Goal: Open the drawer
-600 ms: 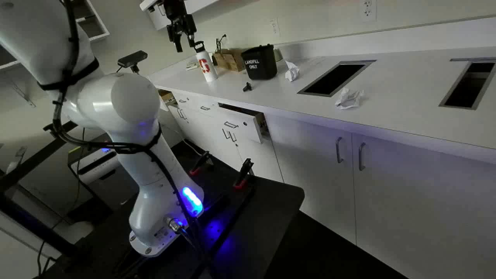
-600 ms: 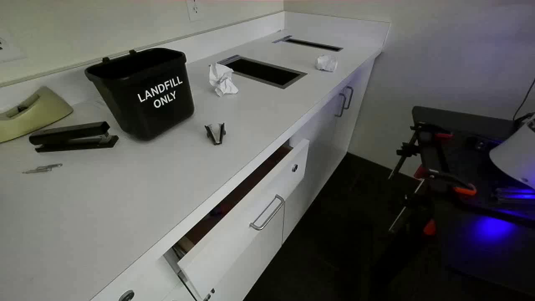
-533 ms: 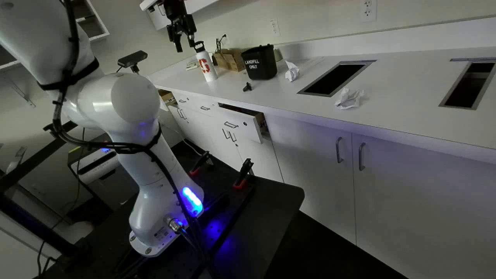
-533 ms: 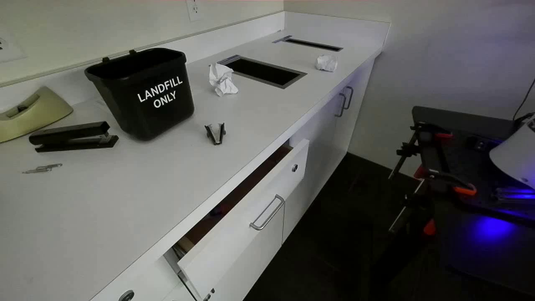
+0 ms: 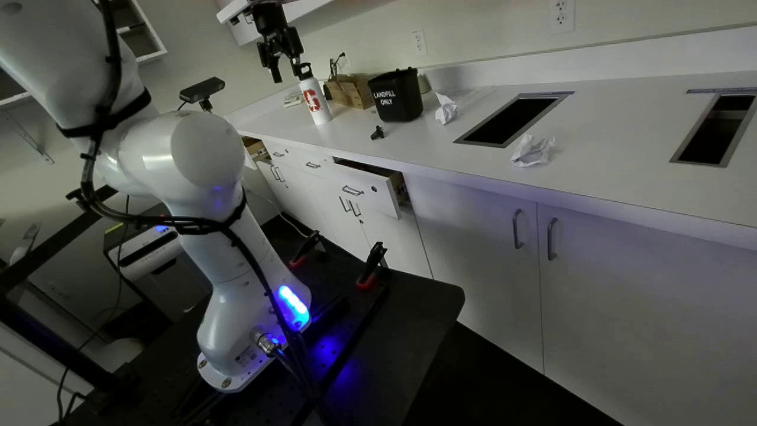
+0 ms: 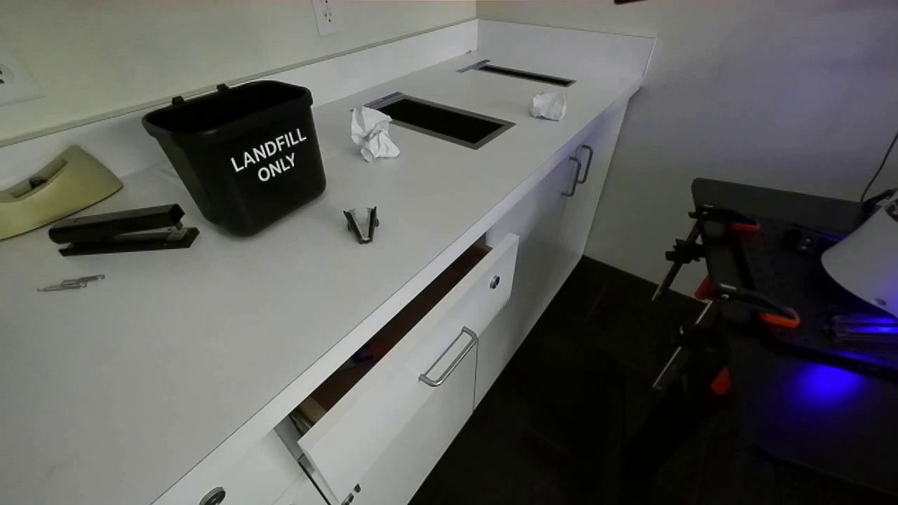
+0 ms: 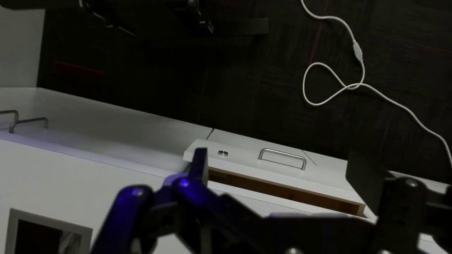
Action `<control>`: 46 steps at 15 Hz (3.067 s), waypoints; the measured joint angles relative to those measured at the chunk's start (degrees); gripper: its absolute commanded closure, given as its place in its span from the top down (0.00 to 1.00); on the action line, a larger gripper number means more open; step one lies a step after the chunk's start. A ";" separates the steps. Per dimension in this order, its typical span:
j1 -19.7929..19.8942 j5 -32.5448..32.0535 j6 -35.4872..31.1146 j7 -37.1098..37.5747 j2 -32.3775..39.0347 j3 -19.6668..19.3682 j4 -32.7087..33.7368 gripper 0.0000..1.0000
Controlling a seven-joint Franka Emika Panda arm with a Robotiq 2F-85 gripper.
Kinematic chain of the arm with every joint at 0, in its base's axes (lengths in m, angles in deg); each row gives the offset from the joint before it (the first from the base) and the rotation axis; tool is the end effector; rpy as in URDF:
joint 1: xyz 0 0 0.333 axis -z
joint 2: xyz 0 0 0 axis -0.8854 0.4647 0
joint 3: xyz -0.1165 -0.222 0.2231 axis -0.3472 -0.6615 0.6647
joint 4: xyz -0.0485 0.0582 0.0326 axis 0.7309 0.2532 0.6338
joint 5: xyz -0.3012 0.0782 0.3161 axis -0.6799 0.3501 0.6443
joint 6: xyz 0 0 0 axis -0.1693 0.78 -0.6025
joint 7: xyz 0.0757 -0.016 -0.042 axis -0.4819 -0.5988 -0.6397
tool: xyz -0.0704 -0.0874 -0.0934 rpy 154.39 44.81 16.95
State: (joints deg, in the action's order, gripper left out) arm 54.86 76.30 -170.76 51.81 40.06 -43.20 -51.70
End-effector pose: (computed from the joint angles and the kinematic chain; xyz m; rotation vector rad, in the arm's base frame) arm 0.4909 0.2154 0.4609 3.0922 -0.0736 -0.2745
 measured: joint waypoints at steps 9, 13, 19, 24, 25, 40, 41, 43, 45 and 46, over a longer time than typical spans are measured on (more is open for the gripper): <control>-5.93 -17.74 -29.95 4.89 2.53 4.70 -17.32 1.00; -6.36 -21.45 -32.78 7.17 3.19 5.01 -21.76 1.00; -6.42 -22.62 -32.80 7.36 3.19 5.04 -21.77 1.00; -8.53 -39.32 -32.80 18.55 5.76 8.28 -22.73 1.00; -9.49 -42.57 -32.81 21.69 7.08 8.88 -23.00 1.00; -25.01 -83.11 -19.58 64.43 39.59 7.08 -15.12 1.00; -25.07 -83.33 -19.30 64.44 41.01 6.84 -14.12 1.00; -25.07 -83.56 -19.21 64.44 42.11 6.48 -13.15 1.00; -25.08 -83.56 -19.20 64.44 42.12 6.44 -12.90 1.00; -25.06 -83.56 -19.20 64.44 42.13 6.47 -12.89 1.00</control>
State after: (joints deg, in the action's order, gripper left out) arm 29.80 -7.26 -189.96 116.25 82.20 -36.73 -64.58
